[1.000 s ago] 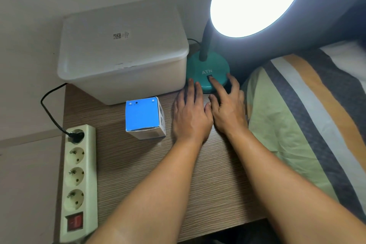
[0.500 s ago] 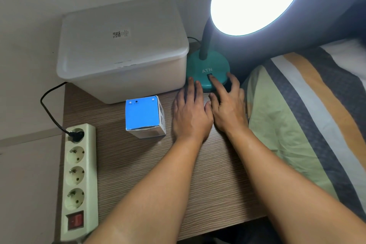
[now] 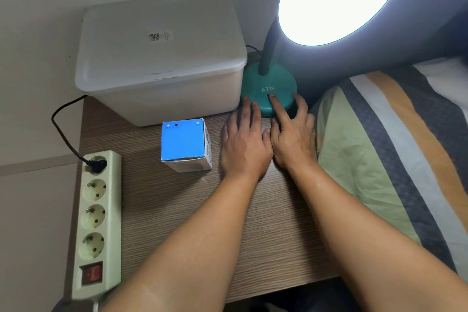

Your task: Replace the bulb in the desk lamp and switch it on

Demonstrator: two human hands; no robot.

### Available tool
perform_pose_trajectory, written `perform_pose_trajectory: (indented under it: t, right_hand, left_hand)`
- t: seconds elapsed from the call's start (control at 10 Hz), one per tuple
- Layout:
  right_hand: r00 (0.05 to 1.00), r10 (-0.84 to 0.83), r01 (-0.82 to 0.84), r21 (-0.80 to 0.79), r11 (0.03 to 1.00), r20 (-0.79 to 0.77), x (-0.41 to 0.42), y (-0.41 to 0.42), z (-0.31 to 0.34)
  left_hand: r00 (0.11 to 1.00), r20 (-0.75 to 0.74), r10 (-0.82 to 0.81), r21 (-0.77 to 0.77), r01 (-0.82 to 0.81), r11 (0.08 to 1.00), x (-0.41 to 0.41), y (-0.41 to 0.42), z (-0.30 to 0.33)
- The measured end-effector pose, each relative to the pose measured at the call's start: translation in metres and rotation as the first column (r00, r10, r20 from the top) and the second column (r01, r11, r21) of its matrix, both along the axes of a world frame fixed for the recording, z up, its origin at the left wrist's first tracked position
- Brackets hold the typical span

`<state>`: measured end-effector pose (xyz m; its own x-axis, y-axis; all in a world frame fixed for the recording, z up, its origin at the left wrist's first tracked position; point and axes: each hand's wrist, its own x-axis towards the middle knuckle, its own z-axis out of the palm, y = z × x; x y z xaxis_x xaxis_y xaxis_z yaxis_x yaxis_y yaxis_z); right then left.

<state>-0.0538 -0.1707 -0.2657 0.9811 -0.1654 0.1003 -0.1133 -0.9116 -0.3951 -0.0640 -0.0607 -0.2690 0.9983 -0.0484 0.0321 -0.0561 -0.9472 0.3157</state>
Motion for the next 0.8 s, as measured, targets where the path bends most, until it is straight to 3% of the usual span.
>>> perform_pose_trajectory:
  t: [0.5,0.6,0.8]
  right_hand:
    - [0.985,0.065,-0.058,0.047,0.997,-0.16,0.008,-0.002,0.017]
    - [0.973,0.084,-0.069,0.078,0.995,-0.213,0.005,-0.005,0.027]
    - [0.982,0.077,-0.048,0.162,0.986,-0.174,-0.021,-0.007,0.029]
  left_hand:
    - [0.999,-0.005,-0.048,-0.079,0.047,0.996,0.0,0.006,-0.002]
    - [0.991,-0.085,-0.098,-0.097,0.09,0.991,0.004,0.007,0.006]
    - [0.974,-0.207,-0.091,-0.237,0.04,0.971,-0.021,0.015,0.032]
